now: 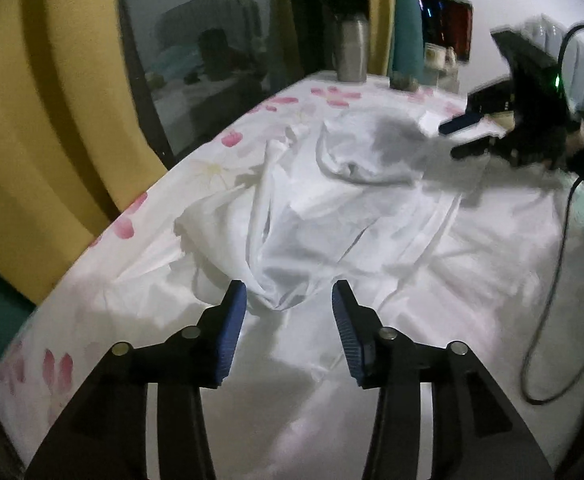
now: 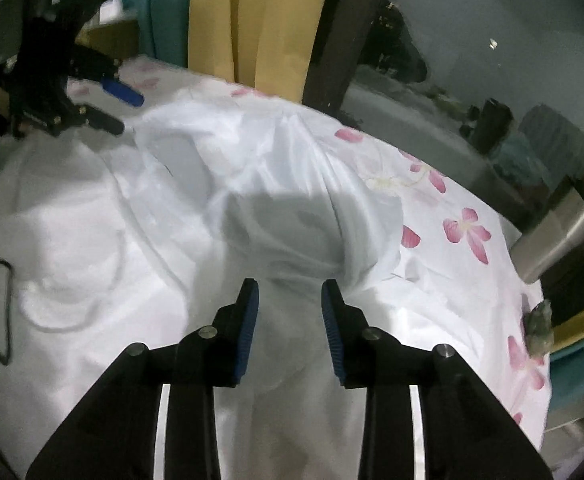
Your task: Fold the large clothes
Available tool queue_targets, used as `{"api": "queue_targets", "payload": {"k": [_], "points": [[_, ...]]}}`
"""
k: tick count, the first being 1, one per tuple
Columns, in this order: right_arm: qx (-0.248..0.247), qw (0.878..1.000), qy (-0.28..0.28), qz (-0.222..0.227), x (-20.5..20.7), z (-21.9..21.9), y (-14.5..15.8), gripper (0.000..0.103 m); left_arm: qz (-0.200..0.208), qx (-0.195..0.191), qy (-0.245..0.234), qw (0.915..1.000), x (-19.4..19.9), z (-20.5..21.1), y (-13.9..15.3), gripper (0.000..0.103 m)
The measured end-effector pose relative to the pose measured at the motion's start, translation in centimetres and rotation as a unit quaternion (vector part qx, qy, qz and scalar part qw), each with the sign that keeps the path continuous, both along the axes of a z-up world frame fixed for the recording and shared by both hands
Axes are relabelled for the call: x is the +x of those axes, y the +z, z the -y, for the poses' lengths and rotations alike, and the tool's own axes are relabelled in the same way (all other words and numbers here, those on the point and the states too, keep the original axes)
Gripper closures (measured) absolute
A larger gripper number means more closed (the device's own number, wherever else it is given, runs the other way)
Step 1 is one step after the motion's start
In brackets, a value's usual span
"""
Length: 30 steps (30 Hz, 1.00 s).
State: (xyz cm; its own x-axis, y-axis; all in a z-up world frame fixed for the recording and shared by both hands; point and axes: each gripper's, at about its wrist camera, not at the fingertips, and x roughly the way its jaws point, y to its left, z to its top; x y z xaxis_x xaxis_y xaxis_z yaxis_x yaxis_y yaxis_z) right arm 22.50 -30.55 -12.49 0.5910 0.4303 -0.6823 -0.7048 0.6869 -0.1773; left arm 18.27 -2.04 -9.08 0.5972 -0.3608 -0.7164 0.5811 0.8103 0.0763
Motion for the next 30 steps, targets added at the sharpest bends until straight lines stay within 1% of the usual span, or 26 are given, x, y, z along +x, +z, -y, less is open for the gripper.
{"api": "queue_targets", "payload": {"k": [2, 4, 5, 7, 10, 12, 13, 14, 15, 16, 21, 25, 27, 30], "points": [[0.043, 0.999, -0.003, -0.008, 0.6, -0.2, 0.9, 0.068, 0.001, -0.045, 0.011, 0.9989, 0.6, -0.6, 0.9, 0.054], [0.083, 0.996, -0.011, -0.009, 1.8, -1.0, 1.7, 0.060, 0.007, -0.074, 0.032, 0.9968, 1.6, -0.6, 1.4, 0.051], [0.095, 0.995, -0.020, -0.008, 2.6, -1.5, 1.8, 0.059, 0.009, -0.086, 0.047, 0.9952, 2.4, -0.4, 1.4, 0.051], [0.105, 0.994, -0.040, -0.010, 4.0, -3.0, 1.8, 0.059, 0.007, -0.100, 0.077, 0.9920, 3.8, 0.2, 1.2, 0.050], [0.107, 0.992, -0.065, -0.027, 6.0, -4.8, 0.8, 0.059, -0.015, -0.110, 0.113, 0.9874, 5.8, 1.0, 0.1, 0.050], [0.108, 0.991, -0.058, -0.052, 6.5, -5.7, -0.2, 0.059, -0.035, -0.110, 0.130, 0.9848, 6.7, 1.3, -1.1, 0.050], [0.101, 0.991, -0.056, -0.065, 6.7, -6.1, -0.8, 0.062, -0.041, -0.108, 0.134, 0.9843, 6.8, 1.4, -1.5, 0.050], [0.091, 0.991, -0.056, -0.078, 6.8, -6.6, -1.5, 0.068, -0.049, -0.103, 0.138, 0.9839, 7.0, 1.6, -2.2, 0.050], [0.084, 0.991, -0.057, -0.085, 6.7, -6.8, -2.0, 0.087, -0.056, -0.096, 0.141, 0.9837, 7.0, 1.7, -2.8, 0.050], [0.076, 0.991, -0.059, -0.090, 6.5, -7.0, -2.5, 0.093, -0.059, -0.089, 0.143, 0.9840, 6.8, 1.8, -3.3, 0.050], [0.064, 0.991, -0.068, -0.094, 5.2, -7.1, -3.5, 0.098, -0.054, -0.066, 0.136, 0.9870, 5.4, 2.0, -3.9, 0.050], [0.052, 0.992, -0.071, -0.094, 4.0, -7.0, -3.3, 0.098, -0.043, -0.043, 0.118, 0.9912, 3.7, 2.0, -3.9, 0.050], [0.053, 0.991, -0.071, -0.096, 3.5, -6.8, -3.4, 0.098, -0.039, -0.041, 0.120, 0.9911, 3.3, 1.7, -3.9, 0.050], [0.056, 0.991, -0.081, -0.096, 2.8, -6.5, -3.4, 0.098, -0.036, -0.051, 0.133, 0.9891, 2.7, 1.0, -3.7, 0.049]]}}
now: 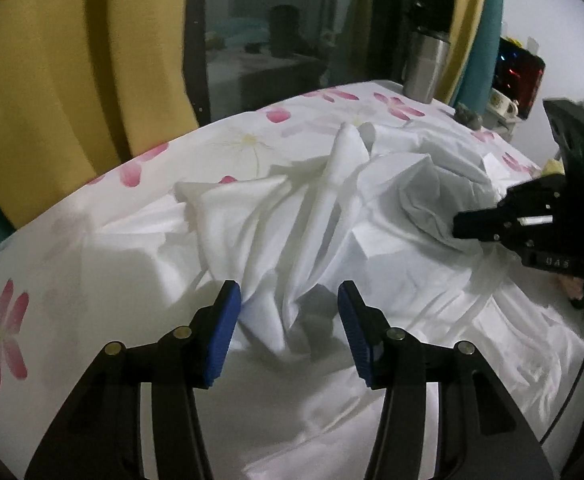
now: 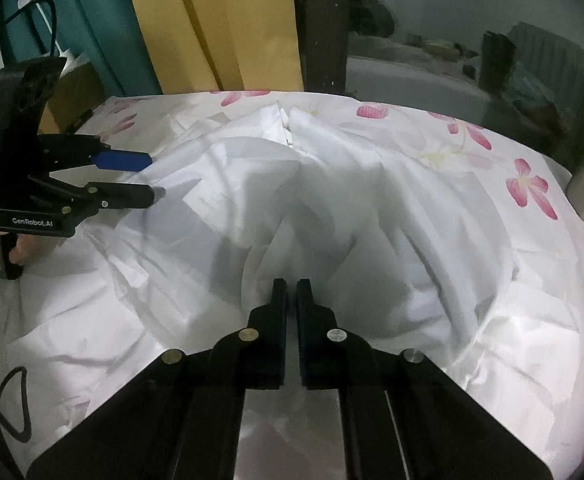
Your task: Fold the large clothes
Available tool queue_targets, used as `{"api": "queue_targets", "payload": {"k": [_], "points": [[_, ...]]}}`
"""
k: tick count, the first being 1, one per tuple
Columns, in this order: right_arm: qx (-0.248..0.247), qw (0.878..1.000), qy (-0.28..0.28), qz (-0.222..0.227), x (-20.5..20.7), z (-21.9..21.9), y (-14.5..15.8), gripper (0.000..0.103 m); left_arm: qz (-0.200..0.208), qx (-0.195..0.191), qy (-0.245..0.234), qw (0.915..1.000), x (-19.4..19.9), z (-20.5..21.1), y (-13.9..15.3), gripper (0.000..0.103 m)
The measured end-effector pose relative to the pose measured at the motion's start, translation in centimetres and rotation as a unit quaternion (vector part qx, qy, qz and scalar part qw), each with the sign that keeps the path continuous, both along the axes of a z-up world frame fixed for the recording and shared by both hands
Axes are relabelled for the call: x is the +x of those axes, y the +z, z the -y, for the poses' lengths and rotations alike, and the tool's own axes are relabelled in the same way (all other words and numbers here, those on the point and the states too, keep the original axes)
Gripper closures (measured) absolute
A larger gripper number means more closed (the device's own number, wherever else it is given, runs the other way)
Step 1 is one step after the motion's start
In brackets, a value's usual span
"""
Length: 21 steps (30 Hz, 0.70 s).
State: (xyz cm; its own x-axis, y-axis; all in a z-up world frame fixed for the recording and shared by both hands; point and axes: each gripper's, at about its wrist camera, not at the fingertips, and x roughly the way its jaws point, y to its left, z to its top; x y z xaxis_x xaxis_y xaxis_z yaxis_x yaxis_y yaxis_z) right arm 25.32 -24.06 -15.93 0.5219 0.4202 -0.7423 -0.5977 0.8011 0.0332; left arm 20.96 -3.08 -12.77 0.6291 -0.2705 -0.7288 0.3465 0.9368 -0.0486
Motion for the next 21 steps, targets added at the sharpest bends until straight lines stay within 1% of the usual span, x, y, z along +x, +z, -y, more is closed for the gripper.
{"api": "queue_targets", "payload": {"k": [4, 7, 12, 16, 21], "points": [[-0.021, 1.000, -0.014, 0.014, -0.9, -0.1, 0.2, 0.098, -0.003, -0.016, 0.011, 0.9998, -0.8, -0.7, 0.2, 0.049], [-0.037, 0.999, -0.020, 0.023, -1.7, -0.1, 0.6, 0.098, -0.009, -0.044, 0.016, 0.9989, -1.6, -1.2, 0.4, 0.049], [-0.054, 0.997, -0.030, 0.036, -3.1, 0.1, 1.4, 0.098, 0.004, -0.060, 0.032, 0.9977, -3.4, -1.8, 1.5, 0.049], [-0.057, 0.997, -0.039, 0.042, -4.2, 0.5, 2.1, 0.098, 0.017, -0.065, 0.038, 0.9970, -4.9, -1.8, 2.4, 0.049], [-0.059, 0.996, -0.052, 0.053, -5.9, 1.2, 2.9, 0.097, 0.040, -0.060, 0.051, 0.9961, -7.2, -1.9, 3.6, 0.049]]}}
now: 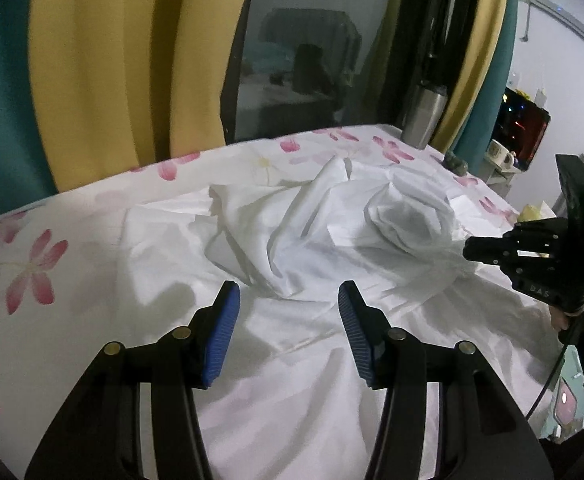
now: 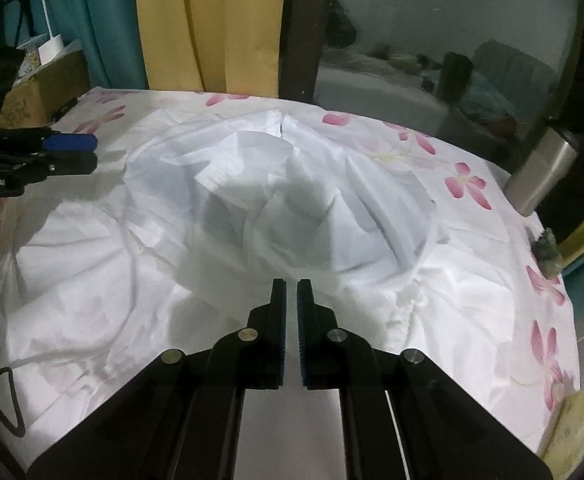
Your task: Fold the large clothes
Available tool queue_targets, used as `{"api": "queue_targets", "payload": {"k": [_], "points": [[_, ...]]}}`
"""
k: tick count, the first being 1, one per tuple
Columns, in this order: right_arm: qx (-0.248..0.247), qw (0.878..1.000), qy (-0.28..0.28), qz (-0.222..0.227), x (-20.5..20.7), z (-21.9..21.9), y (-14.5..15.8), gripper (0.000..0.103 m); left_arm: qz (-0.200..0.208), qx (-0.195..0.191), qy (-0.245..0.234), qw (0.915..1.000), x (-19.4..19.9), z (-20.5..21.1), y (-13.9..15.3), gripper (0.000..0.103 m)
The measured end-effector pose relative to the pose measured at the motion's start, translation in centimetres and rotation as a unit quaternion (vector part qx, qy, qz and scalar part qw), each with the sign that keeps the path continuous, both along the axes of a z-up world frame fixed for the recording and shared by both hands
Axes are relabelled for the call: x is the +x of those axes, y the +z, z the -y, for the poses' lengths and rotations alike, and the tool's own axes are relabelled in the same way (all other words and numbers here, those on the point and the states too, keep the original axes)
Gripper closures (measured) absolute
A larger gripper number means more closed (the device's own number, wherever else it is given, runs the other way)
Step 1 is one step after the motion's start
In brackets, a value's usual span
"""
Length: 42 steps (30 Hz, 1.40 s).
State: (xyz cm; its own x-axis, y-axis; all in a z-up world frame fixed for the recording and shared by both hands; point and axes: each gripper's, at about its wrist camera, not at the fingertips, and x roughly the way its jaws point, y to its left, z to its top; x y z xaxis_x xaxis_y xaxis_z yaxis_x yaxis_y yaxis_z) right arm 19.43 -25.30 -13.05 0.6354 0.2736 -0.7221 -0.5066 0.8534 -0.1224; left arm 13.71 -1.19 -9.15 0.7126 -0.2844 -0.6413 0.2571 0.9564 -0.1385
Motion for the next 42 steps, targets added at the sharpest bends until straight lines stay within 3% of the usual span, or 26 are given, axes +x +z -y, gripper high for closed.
{"api": "queue_targets", "payload": {"k": [3, 5, 6, 7, 9, 20, 27, 30, 37, 41, 42], "points": [[0.001, 1.000, -0.005, 0.011, -1.0, 0.3, 0.4, 0.095, 0.011, -0.003, 0.014, 0.9998, -1.5, -0.2, 0.7, 0.049], [0.005, 1.000, -0.008, 0.017, -1.6, 0.6, 0.8, 0.088, 0.017, -0.005, 0.022, 0.9996, -2.4, -0.4, 1.0, 0.049], [0.011, 1.000, -0.011, 0.020, -2.0, 0.9, 1.1, 0.076, 0.020, -0.006, 0.025, 0.9995, -2.9, -0.4, 1.2, 0.049], [0.016, 1.000, -0.014, 0.022, -2.2, 1.1, 1.2, 0.057, 0.023, -0.006, 0.028, 0.9993, -3.3, -0.4, 1.3, 0.049], [0.029, 0.999, -0.024, 0.033, -2.8, 1.6, 1.7, 0.035, 0.026, -0.008, 0.036, 0.9990, -4.2, -0.6, 1.5, 0.049], [0.060, 0.994, -0.078, 0.053, -6.5, 4.3, 2.7, 0.033, 0.031, -0.027, 0.084, 0.9956, -8.7, -2.2, 1.2, 0.049], [0.082, 0.985, -0.140, 0.062, -9.4, 7.6, 2.4, 0.033, 0.031, -0.042, 0.122, 0.9912, -11.1, -3.8, 0.0, 0.048], [0.088, 0.981, -0.161, 0.062, -10.5, 8.9, 2.0, 0.033, 0.032, -0.051, 0.136, 0.9889, -12.3, -4.6, -0.4, 0.035], [0.095, 0.973, -0.201, 0.056, -13.0, 11.2, 0.1, 0.033, 0.016, -0.012, 0.147, 0.9889, -15.5, -5.2, -2.0, 0.034], [0.085, 0.971, -0.220, 0.046, -13.6, 12.2, -1.3, 0.033, 0.015, 0.050, 0.130, 0.9901, -16.9, -3.6, -2.9, 0.034], [0.081, 0.971, -0.221, 0.043, -13.6, 12.4, -1.5, 0.033, 0.013, 0.049, 0.133, 0.9897, -16.9, -3.8, -3.1, 0.034]]}}
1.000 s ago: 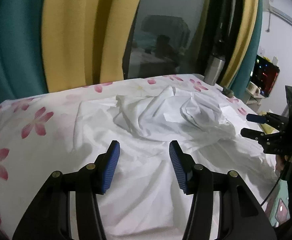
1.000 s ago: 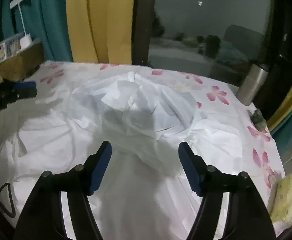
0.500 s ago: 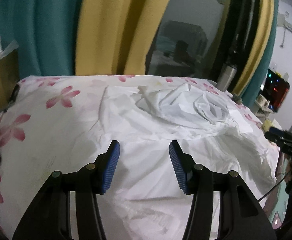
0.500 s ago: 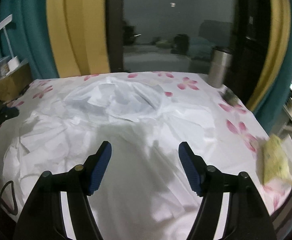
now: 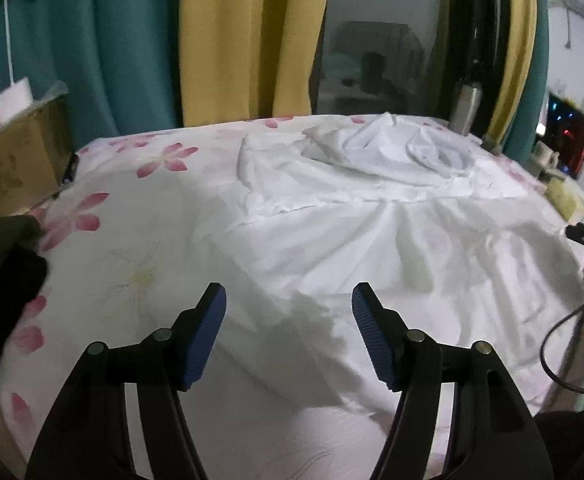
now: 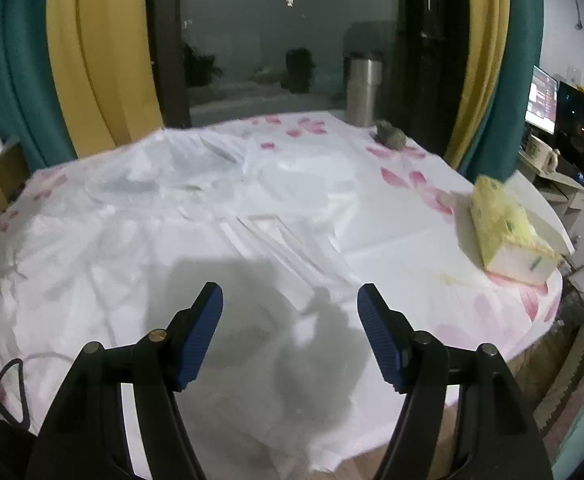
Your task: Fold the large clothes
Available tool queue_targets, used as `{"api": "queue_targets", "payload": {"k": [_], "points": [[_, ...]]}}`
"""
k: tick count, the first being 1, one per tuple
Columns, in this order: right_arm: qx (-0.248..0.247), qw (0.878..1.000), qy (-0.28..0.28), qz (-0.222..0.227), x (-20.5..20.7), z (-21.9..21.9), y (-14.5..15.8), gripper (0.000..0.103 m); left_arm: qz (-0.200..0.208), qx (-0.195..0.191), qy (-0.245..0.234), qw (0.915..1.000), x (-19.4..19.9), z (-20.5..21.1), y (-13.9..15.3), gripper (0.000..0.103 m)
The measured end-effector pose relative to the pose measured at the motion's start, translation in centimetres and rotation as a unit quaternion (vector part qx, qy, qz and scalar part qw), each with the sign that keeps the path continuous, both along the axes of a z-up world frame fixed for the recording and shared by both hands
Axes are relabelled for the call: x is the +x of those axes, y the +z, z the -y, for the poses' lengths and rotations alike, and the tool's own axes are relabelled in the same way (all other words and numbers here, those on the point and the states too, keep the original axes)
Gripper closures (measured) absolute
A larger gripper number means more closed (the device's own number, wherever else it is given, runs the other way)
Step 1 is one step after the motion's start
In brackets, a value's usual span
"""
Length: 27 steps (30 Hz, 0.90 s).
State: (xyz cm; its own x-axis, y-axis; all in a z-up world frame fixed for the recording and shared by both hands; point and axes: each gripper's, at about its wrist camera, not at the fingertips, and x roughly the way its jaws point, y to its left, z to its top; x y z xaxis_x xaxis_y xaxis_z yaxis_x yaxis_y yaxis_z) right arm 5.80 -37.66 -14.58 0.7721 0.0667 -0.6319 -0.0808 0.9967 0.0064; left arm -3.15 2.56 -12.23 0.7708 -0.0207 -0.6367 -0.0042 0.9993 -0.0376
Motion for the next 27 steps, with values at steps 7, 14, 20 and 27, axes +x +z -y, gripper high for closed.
{"api": "queue_targets", "payload": {"k": [7, 14, 20, 27], "points": [[-0.018, 1.000, -0.021, -0.008, -1.2, 2.1, -0.7, 0.033, -0.059, -0.031, -0.001, 0.9978, 1.3, -1.6, -1.6, 0.058], [-0.004, 0.999, -0.038, -0.030, -1.5, 4.2, -2.2, 0.033, -0.061, -0.004, 0.014, 0.9980, -0.6, -3.2, -1.4, 0.100], [-0.003, 0.999, -0.041, -0.033, -1.4, 4.7, -2.3, 0.033, -0.044, -0.025, 0.033, 0.9982, -1.5, -4.7, 0.1, 0.097], [-0.008, 0.999, -0.035, -0.031, -1.5, 4.9, -1.8, 0.033, -0.021, -0.021, 0.041, 0.9987, 1.7, -4.7, 1.2, 0.041]]}}
